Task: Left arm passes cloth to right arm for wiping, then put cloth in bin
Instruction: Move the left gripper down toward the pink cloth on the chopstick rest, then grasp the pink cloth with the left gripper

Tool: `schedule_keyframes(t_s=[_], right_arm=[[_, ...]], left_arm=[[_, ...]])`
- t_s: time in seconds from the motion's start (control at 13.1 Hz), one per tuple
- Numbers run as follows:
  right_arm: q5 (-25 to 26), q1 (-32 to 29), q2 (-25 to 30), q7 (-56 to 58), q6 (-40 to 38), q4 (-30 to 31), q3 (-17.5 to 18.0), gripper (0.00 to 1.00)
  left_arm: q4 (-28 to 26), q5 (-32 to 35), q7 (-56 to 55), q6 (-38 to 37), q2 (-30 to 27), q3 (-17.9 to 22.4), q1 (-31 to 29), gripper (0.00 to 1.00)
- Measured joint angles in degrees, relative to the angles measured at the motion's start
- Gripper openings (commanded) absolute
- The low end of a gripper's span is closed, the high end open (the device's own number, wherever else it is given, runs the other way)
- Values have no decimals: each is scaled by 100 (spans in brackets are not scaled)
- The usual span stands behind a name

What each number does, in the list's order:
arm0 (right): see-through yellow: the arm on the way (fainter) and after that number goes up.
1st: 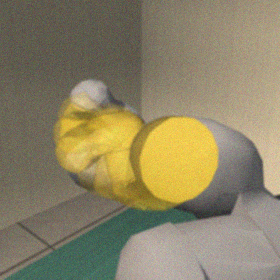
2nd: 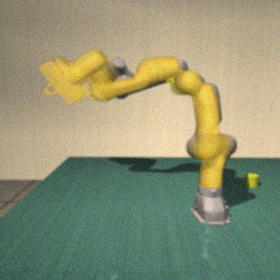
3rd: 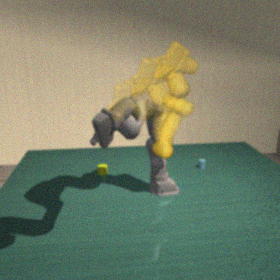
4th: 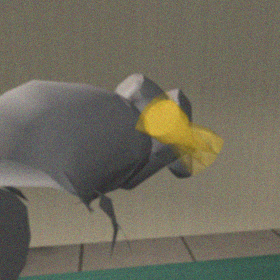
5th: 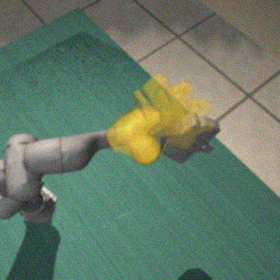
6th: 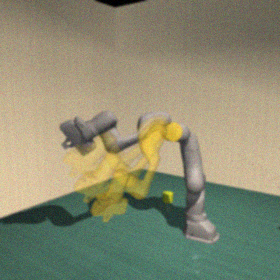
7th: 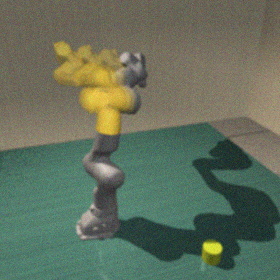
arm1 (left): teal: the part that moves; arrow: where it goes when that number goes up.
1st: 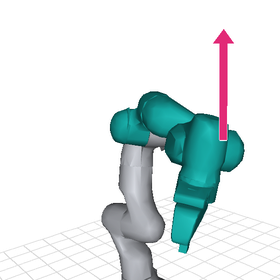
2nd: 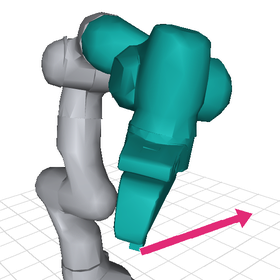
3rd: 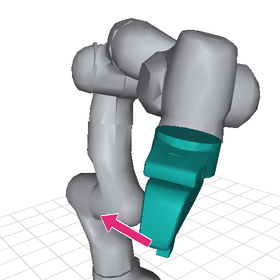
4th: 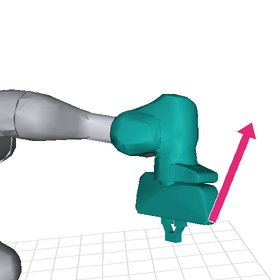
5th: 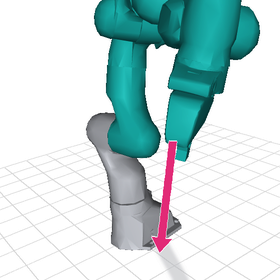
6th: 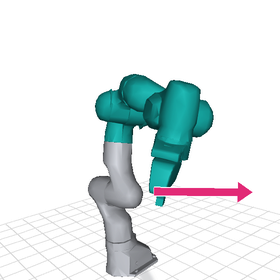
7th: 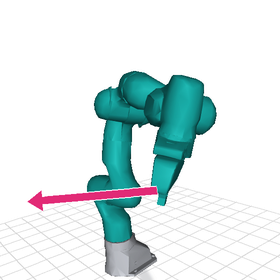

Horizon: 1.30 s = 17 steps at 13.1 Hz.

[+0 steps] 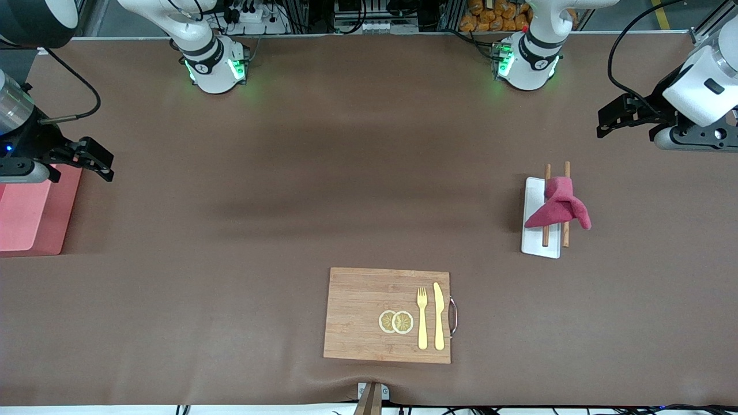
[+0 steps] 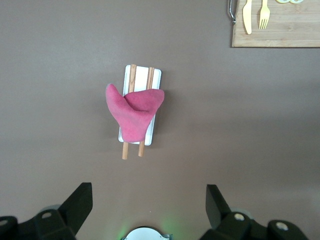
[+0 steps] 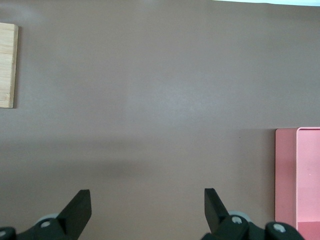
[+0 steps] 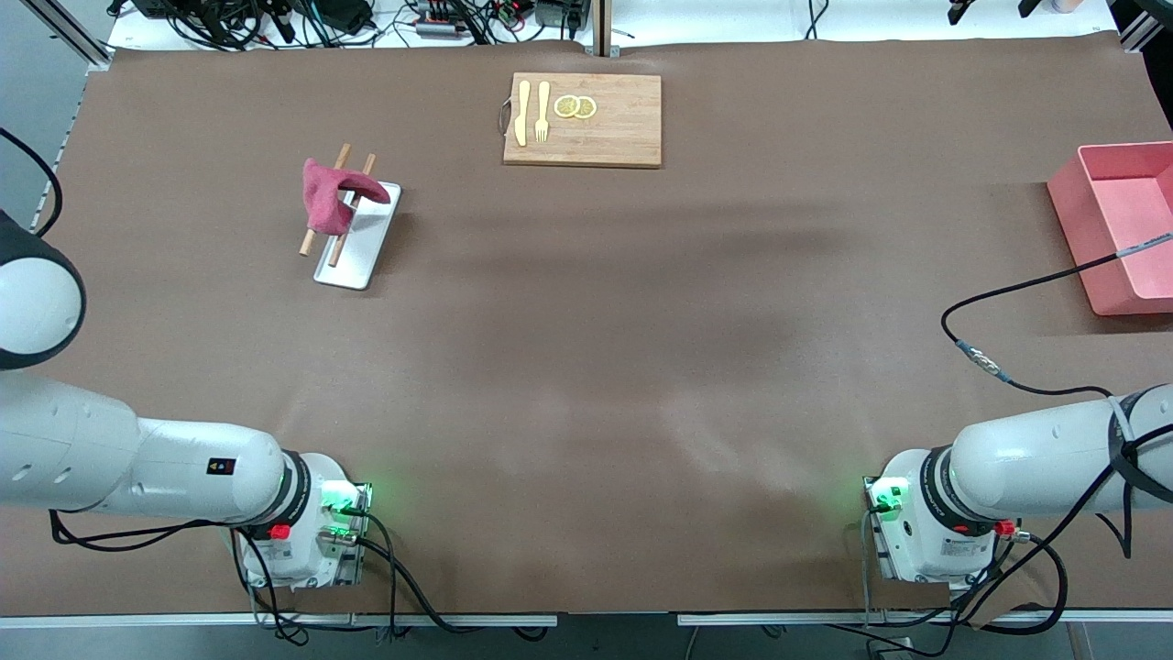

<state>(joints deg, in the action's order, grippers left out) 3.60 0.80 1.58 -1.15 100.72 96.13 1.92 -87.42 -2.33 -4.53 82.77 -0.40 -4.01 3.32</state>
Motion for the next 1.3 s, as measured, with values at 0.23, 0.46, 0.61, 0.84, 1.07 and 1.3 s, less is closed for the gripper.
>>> schedule_keyframes(t_s=[0.23,0.46,0.61,0.84,1.07,1.3], right_arm=[[0,0,0,-22,-47,-2,0,100],[0,0,0,-30,-47,-4,0,100],[0,0,0,-32,-48,-4,0,100],[0,-1,-1,-33,-54,-4,-5,100],[0,-4,-12,-34,-75,-4,-8,100],[0,-4,-32,-36,-78,-3,-11,100]], left_arm=[[-1,0,0,-12,10,0,-20,100],[-30,0,-5,-29,160,0,-23,100],[-68,0,-6,-31,386,0,-23,100],[-108,1,-6,-18,762,0,-25,100],[-233,164,2,304,1137,-4,-26,100],[-359,485,8,724,1587,-29,30,100]])
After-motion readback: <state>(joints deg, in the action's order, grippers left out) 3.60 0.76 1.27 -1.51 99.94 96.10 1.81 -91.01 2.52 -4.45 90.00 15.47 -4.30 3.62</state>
